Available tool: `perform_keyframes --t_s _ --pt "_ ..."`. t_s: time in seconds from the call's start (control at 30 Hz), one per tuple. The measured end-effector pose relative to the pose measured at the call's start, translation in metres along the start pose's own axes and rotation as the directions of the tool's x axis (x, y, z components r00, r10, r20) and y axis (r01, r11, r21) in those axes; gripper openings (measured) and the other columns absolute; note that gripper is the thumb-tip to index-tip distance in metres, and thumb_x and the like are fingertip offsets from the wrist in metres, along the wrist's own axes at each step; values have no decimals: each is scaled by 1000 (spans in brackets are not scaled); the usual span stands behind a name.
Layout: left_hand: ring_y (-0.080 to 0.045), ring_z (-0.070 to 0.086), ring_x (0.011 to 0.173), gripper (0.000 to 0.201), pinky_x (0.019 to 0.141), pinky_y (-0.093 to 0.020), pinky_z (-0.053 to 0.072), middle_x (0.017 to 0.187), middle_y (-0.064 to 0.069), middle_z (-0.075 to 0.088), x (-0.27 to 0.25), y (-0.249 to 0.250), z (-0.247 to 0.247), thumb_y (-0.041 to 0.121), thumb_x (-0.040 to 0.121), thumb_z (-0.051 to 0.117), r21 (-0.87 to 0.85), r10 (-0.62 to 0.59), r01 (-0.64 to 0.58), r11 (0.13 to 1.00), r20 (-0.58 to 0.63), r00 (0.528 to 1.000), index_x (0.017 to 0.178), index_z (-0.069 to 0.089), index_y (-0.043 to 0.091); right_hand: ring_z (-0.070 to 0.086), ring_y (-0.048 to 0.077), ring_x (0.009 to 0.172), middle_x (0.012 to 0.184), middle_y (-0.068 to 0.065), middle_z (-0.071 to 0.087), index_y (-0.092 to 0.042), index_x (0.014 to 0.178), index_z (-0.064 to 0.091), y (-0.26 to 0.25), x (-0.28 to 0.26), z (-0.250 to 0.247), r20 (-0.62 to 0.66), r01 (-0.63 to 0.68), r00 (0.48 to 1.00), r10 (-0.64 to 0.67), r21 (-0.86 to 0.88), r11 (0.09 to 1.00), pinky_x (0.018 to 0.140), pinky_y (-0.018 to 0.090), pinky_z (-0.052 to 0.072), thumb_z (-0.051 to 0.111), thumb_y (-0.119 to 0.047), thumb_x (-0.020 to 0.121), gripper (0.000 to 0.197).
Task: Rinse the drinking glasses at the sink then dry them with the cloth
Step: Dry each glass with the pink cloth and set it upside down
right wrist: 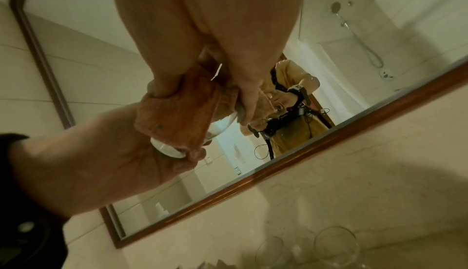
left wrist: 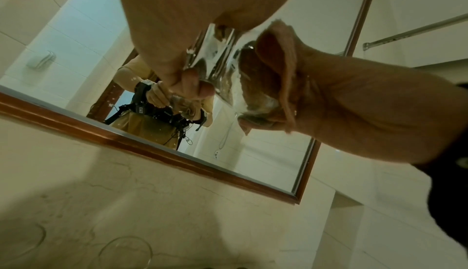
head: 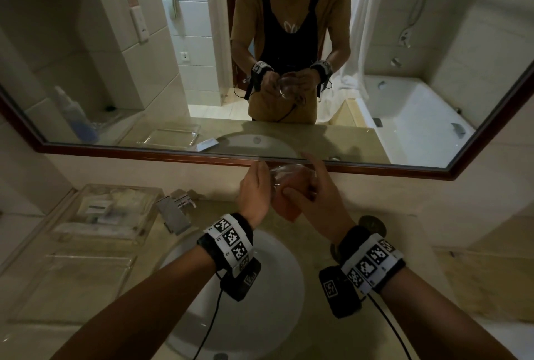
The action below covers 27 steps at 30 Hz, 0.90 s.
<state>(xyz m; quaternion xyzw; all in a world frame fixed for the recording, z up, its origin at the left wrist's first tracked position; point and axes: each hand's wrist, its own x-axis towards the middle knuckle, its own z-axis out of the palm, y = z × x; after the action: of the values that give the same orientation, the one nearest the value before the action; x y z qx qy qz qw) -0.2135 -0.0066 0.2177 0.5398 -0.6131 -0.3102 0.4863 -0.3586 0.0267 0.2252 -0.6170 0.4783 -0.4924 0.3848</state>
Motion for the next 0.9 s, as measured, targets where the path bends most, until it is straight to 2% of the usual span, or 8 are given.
perform_keyframes --t_s 0.1,0.2,0.27,0.37,0.47,0.57,0.7,0.9 --pt "-25 59 77 43 69 -34 47 87 -13 62 -7 3 5 35 103 24 -47 23 -23 999 6 1000 95 53 5 62 -5 97 107 -13 63 -34 119 49 -3 2 1 -54 5 999 -6 -13 1000 79 11 48 59 -13 96 33" --pt "-23 55 73 40 66 -29 45 85 -17 59 -7 7 5 33 103 26 -71 76 -79 994 -35 996 91 50 3 62 8 109 121 3 63 -25 139 37 3 1 4 -81 -91 991 103 136 986 90 24 51 61 -21 94 51" --pt "-16 48 66 35 59 -17 39 78 -14 55 -6 10 4 26 104 28 -87 108 -113 990 -57 992 87 48 3 67 14 103 119 10 65 -20 133 39 3 0 6 -144 -153 972 188 224 963 82 23 55 69 -21 88 54" --pt "-11 45 63 39 57 -15 37 74 -6 50 -4 11 1 31 101 26 -86 161 -166 982 -68 985 85 48 4 69 2 79 98 5 71 -10 110 56 -2 0 5 -216 -125 960 175 229 965 64 12 51 73 -14 84 31" --pt "-9 44 60 37 56 -24 38 71 -3 47 0 12 -1 34 100 27 -91 171 -176 980 -56 984 82 46 8 66 -4 77 84 -13 72 -20 95 66 -1 -2 1 -114 -66 990 82 136 989 69 12 49 67 -10 89 12" --pt "-1 39 56 34 56 -22 37 69 1 45 3 12 -3 30 103 27 -92 138 -141 986 -32 990 81 44 10 63 -7 73 76 -22 71 -26 89 66 -5 -5 0 -28 -52 998 55 99 994 67 11 47 66 -8 89 18" --pt "-5 44 62 39 63 -27 40 73 -1 48 5 9 -5 33 104 25 -92 135 -132 987 21 991 87 47 5 62 -9 70 75 -15 69 -28 84 67 -11 -3 -4 1 -28 1000 28 36 999 65 7 45 66 -6 89 23" --pt "-5 52 71 42 68 -21 45 82 1 54 -1 4 -5 37 103 21 -91 184 -177 980 84 979 98 49 7 64 -6 75 84 -13 69 -27 87 67 -13 -2 -5 8 -39 999 38 12 999 70 11 48 65 -7 90 21"
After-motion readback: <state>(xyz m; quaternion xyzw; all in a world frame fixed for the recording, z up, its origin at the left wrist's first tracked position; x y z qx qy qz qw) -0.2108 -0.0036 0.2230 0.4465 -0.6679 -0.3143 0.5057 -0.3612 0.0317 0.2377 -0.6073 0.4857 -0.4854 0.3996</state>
